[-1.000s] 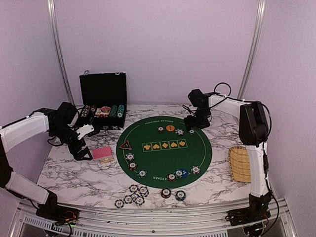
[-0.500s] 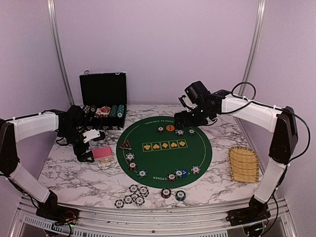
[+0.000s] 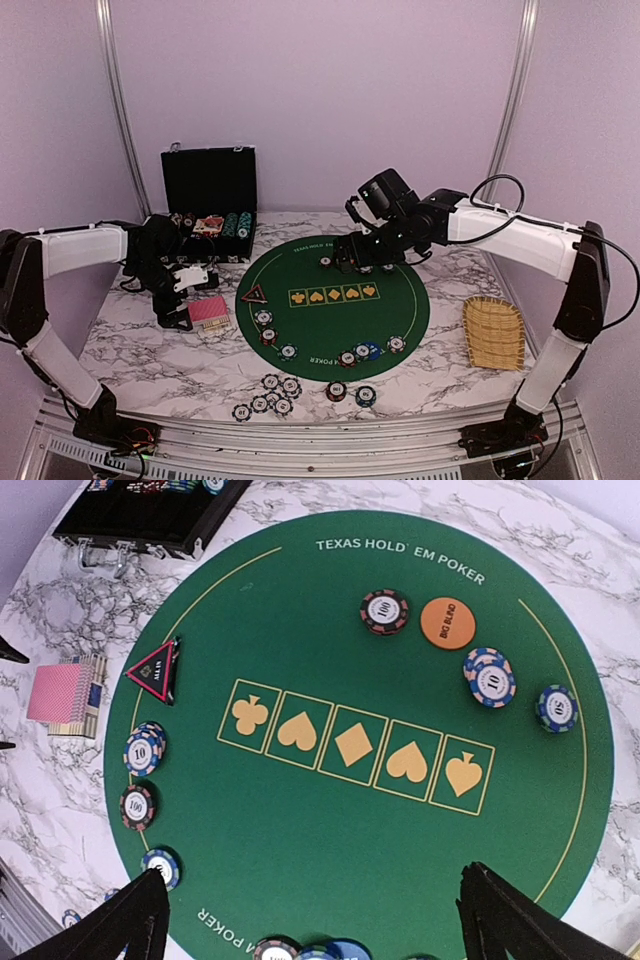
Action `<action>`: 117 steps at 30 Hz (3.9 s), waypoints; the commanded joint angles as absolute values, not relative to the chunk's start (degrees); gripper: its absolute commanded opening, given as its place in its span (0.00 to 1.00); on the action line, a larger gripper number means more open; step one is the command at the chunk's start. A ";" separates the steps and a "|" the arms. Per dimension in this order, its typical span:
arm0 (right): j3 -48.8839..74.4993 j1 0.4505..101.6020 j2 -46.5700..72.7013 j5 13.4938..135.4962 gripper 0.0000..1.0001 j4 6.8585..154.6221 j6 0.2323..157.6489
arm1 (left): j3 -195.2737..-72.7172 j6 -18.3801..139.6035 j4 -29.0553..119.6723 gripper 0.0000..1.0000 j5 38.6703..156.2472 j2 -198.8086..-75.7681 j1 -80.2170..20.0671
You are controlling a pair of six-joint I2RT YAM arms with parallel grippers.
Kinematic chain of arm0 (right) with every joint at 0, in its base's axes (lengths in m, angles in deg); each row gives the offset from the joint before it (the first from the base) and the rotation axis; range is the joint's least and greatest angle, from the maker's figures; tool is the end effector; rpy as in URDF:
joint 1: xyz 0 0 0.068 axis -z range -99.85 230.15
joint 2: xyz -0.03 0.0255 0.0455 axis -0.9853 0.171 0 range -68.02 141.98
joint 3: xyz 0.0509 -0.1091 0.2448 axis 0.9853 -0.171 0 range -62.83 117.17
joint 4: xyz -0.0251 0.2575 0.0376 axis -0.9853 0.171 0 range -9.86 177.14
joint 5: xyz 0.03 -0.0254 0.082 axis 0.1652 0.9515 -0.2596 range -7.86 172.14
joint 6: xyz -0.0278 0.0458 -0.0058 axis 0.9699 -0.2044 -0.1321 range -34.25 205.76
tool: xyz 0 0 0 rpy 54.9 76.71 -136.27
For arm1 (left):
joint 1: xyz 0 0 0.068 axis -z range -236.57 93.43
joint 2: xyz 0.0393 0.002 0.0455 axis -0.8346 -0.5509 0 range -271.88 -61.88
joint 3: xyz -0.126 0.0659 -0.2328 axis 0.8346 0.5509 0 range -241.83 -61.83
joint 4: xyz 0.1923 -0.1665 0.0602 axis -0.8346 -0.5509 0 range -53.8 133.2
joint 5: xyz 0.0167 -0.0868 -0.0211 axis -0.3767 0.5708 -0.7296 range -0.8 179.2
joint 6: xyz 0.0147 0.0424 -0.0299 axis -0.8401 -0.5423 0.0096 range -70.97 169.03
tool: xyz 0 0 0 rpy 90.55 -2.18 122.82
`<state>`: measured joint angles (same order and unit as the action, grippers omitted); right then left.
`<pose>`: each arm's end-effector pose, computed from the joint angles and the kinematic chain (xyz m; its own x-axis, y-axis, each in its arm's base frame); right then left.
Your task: Distribute texas hold em gaming equipment
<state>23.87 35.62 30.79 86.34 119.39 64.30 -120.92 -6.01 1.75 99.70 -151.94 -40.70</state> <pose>0.2734 0.2653 0.2961 -0.7620 -0.2380 -0.6022 -0.4170 0.8918 0.1752 0.2810 -0.0868 0.1989 -0.2615 0.9122 -0.3155 0.9360 0.3195 0.1480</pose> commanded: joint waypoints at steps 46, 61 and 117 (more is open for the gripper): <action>18.57 29.77 28.17 85.20 0.99 115.54 59.91 | -122.23 -10.41 3.53 0.99 97.62 -154.41 -38.24; 18.21 29.55 28.40 84.43 0.98 115.16 60.06 | -123.41 -12.33 2.17 0.99 97.02 -158.08 -38.25; 14.69 29.34 28.58 80.97 0.96 112.48 58.72 | -123.97 -12.35 7.71 0.57 94.84 -161.76 -38.21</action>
<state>15.24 29.85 29.54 82.63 114.43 59.67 -124.59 -12.66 7.46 94.87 -164.03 -38.40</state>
